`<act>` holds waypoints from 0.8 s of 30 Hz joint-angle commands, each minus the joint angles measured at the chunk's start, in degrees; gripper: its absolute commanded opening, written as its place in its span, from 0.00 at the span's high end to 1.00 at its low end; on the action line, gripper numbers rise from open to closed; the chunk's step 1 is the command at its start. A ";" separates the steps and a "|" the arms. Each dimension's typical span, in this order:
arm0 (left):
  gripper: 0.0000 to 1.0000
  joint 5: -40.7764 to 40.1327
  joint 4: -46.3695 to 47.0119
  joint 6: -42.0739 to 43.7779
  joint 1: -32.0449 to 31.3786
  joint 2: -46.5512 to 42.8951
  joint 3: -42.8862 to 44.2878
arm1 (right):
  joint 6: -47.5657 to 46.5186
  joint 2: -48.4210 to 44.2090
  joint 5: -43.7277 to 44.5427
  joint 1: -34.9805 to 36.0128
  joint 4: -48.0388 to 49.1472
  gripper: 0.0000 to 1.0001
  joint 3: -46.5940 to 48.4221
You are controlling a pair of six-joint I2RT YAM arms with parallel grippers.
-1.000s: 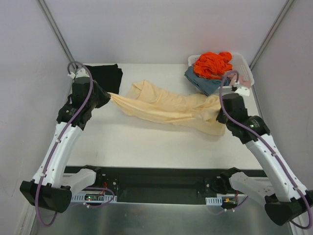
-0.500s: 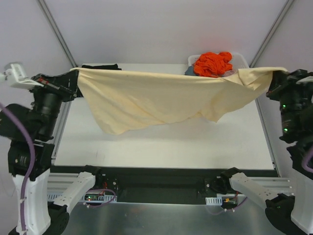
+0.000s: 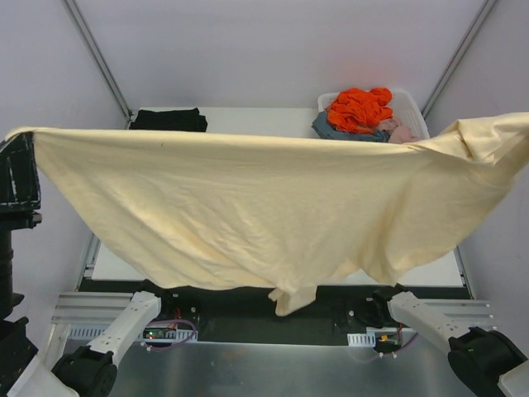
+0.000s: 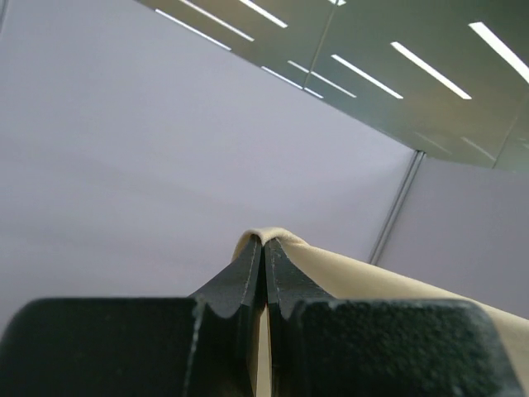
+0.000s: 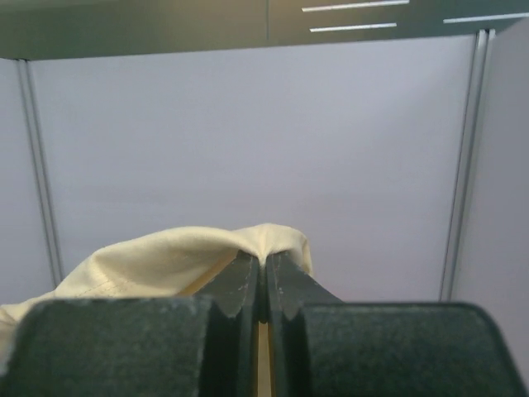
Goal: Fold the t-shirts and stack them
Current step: Flatten out the tshirt
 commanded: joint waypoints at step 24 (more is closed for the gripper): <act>0.01 -31.21 -4.43 5.52 1.90 56.43 -12.81 | -6.72 56.87 12.96 -11.59 6.69 0.27 -10.89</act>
